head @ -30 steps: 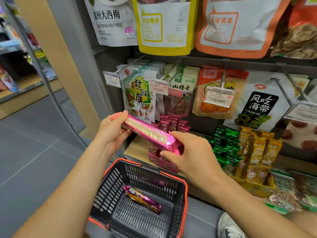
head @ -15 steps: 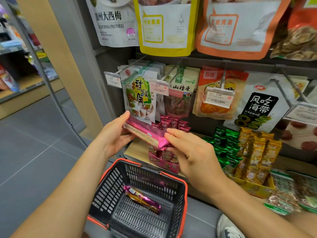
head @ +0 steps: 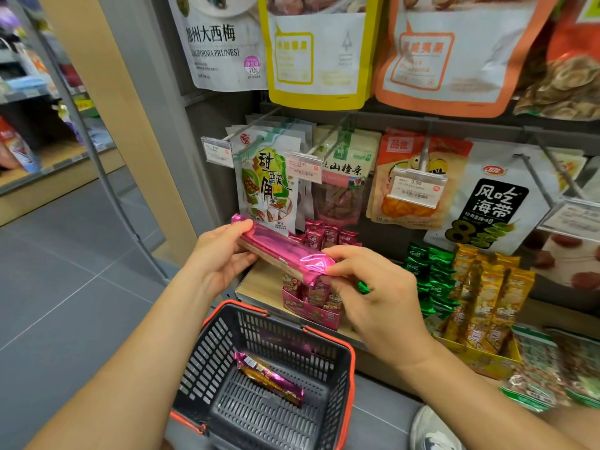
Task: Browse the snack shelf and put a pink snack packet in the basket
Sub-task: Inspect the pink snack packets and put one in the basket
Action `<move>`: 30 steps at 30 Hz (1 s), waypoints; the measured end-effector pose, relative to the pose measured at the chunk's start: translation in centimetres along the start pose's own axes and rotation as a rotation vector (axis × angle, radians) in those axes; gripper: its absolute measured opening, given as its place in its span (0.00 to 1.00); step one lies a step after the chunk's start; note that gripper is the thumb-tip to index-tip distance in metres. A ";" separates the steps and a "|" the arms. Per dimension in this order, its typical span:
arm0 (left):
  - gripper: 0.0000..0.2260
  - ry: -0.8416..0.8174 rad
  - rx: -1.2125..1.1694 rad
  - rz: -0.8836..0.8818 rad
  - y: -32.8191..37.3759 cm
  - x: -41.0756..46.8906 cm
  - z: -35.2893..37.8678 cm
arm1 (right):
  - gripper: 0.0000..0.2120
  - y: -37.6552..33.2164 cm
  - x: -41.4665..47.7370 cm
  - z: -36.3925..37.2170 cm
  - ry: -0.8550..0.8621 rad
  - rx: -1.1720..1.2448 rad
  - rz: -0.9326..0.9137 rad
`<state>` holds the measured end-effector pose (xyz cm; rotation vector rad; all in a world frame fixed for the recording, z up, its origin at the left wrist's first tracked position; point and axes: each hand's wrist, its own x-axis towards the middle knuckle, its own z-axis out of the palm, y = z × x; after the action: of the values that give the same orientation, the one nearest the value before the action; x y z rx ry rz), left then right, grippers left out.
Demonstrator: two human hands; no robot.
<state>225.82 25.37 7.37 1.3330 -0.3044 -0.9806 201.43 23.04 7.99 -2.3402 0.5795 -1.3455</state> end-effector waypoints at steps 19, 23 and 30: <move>0.22 -0.036 0.273 0.128 0.3 -0.9 0.6 | 0.22 0.5 0.5 -0.2 -0.432 0.273 0.721; 0.16 0.116 0.569 0.171 -0.1 -0.4 0.3 | 0.27 0.6 0.0 -0.1 -0.449 0.120 0.466; 0.10 0.074 0.384 0.065 -0.1 0.1 0.2 | 0.22 0.3 0.3 -0.7 -0.386 0.110 0.315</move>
<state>225.68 25.11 7.27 1.6923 -0.4945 -0.8416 200.89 22.51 8.38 -2.2215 0.6938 -0.7438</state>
